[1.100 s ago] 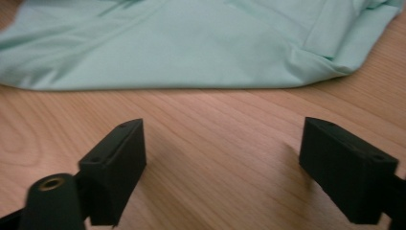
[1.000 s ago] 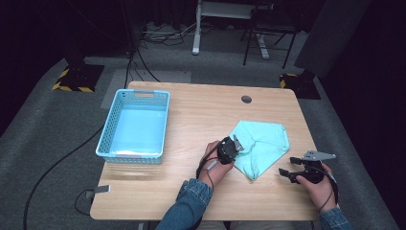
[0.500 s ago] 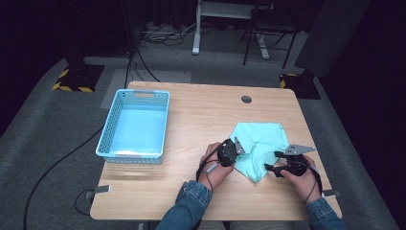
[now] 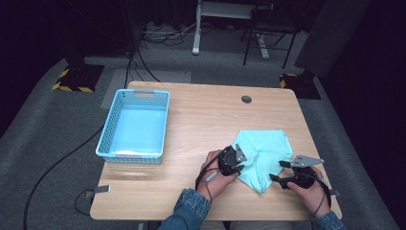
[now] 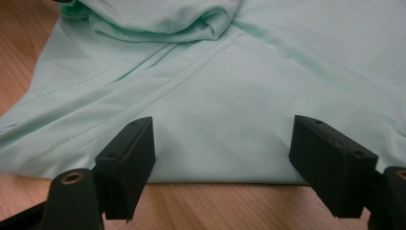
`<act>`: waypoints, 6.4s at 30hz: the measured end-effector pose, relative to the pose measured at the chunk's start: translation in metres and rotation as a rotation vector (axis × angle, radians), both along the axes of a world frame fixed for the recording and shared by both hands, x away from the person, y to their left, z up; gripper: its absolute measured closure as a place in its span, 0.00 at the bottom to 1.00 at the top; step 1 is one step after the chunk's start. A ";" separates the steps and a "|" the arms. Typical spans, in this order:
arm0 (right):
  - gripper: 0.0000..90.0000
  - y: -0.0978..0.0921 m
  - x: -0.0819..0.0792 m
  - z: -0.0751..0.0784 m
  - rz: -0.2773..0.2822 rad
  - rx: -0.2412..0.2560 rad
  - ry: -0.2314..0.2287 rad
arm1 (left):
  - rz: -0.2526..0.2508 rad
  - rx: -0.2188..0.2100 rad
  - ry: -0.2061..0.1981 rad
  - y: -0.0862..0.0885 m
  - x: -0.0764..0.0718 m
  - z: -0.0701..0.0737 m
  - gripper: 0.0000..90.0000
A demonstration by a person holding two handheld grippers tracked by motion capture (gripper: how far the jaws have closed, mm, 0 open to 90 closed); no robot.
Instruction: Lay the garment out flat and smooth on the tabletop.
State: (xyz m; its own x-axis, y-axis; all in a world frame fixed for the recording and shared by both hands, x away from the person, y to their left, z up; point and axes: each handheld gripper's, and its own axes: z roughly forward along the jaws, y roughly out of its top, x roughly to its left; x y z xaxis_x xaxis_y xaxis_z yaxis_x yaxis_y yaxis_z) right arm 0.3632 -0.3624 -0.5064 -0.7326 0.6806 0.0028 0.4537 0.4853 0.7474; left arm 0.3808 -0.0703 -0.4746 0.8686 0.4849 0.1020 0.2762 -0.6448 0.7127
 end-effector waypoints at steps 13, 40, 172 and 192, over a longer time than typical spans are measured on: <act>0.27 0.000 0.000 0.000 -0.002 -0.003 -0.003 | -0.017 -0.001 -0.004 -0.029 0.017 0.001 0.51; 0.27 -0.001 0.000 0.000 -0.003 0.004 0.003 | 0.022 -0.007 -0.057 -0.031 0.030 0.005 0.95; 0.32 0.033 0.057 0.001 0.003 -0.005 -0.017 | 0.200 -0.053 -0.026 0.069 -0.008 0.010 0.98; 0.32 0.032 0.064 0.001 -0.013 -0.007 -0.020 | 0.251 -0.077 0.067 0.115 -0.058 0.010 0.79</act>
State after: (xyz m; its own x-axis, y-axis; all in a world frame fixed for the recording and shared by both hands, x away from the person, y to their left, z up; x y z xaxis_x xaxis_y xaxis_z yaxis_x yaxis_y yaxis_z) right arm 0.4274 -0.3307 -0.5057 -0.7234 0.6902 -0.0164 0.4454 0.4847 0.7528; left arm 0.3225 0.0445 -0.4648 0.7237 0.6901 0.0027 0.4692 -0.4949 0.7314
